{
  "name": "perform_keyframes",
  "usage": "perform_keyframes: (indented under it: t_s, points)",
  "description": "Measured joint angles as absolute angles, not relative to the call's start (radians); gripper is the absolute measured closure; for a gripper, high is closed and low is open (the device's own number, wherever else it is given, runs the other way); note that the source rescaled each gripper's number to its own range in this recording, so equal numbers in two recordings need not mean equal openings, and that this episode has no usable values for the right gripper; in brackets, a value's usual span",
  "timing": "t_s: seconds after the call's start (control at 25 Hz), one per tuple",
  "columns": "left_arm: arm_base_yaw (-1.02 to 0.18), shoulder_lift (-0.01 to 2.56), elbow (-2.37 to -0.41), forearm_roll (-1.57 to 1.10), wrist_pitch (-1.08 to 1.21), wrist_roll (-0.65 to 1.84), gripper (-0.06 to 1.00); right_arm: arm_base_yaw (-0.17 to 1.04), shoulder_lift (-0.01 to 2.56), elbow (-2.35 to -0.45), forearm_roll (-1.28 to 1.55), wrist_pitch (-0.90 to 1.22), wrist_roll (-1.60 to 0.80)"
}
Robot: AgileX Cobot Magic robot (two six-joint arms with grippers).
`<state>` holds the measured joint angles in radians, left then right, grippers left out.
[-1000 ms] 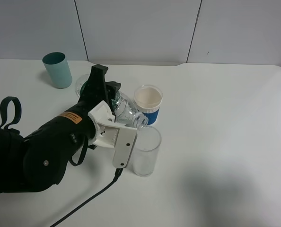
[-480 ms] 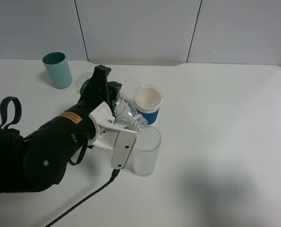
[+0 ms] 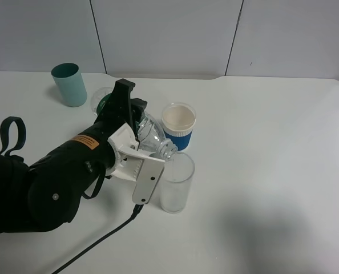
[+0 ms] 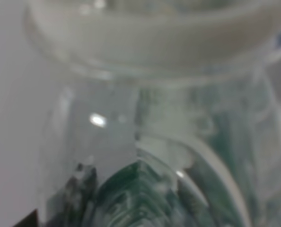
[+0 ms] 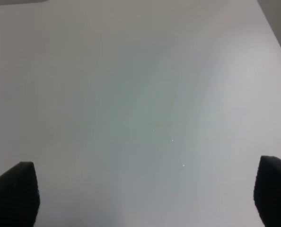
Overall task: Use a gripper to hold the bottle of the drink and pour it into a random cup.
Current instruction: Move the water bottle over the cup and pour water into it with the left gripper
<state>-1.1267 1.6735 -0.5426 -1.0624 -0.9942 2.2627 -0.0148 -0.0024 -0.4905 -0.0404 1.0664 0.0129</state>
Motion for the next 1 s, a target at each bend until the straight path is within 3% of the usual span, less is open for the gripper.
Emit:
perform_keyframes:
  t_s: [1.0]
  points:
    - [-1.127, 1.673, -0.543, -1.062, -0.999, 2.267, 0.92, -0.015, -0.002, -0.491, -0.04, 1.066, 0.013]
